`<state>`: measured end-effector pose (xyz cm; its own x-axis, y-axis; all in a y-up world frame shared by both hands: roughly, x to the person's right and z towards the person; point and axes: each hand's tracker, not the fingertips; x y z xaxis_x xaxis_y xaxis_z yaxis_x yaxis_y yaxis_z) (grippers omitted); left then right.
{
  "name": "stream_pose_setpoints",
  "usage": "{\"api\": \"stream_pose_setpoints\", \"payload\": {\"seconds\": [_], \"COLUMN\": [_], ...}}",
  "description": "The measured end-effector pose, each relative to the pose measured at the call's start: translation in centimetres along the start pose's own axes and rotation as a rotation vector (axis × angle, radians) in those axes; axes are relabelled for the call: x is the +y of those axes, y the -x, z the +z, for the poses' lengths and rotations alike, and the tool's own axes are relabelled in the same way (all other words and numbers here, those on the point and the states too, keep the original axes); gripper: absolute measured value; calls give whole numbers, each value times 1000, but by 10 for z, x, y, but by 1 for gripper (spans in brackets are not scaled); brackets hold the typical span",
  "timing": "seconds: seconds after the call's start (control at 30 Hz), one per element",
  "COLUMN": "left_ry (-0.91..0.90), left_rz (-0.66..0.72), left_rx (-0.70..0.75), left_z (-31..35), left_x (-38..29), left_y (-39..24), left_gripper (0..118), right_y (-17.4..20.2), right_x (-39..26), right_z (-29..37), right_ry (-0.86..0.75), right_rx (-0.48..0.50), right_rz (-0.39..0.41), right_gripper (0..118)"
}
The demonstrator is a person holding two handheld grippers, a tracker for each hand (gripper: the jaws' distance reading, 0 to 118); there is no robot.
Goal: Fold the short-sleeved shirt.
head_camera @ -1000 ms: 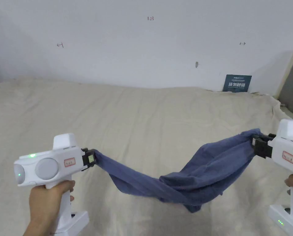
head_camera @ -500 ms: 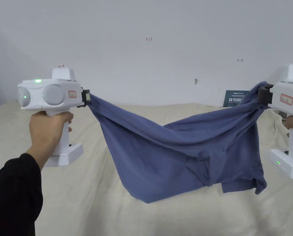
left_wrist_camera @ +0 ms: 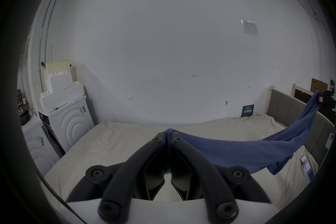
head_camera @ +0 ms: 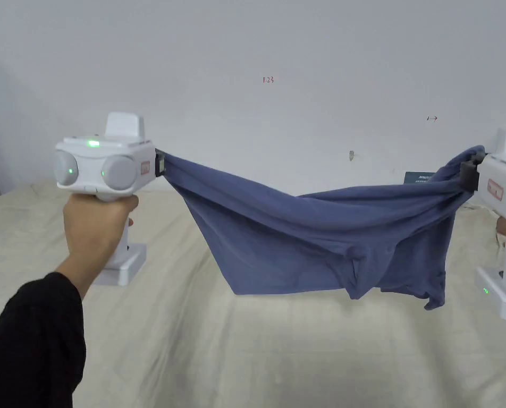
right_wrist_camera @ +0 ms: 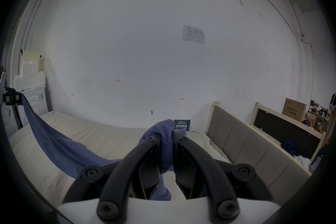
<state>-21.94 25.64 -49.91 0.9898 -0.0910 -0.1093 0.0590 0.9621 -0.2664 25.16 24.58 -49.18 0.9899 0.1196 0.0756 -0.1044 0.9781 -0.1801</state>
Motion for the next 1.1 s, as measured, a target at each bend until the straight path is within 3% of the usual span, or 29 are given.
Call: {"api": "stream_pose_setpoints", "payload": {"seconds": [0.4, 0.67, 0.8, 0.97, 1.1], "left_ry": [209, 406, 452, 501, 531], "left_rz": [3, -33, -9, 28, 46], "left_rx": [-44, -69, -57, -44, -18], "left_z": [22, 82, 120, 168, 199], "left_x": [-176, -294, -330, -359, -378], "left_y": [6, 20, 26, 39, 50], "left_gripper": [2, 2, 2, 2, 2], "right_y": [11, -9, -10, -10, -5], "right_x": [-174, -288, -319, -342, -356], "right_z": [24, 90, 136, 199, 239], "right_ry": [242, 434, 467, 483, 501], "right_rx": [37, 33, 34, 38, 51], "right_rz": [-36, -203, -198, -280, -263], "right_gripper": [9, 9, 9, 9, 9]}}
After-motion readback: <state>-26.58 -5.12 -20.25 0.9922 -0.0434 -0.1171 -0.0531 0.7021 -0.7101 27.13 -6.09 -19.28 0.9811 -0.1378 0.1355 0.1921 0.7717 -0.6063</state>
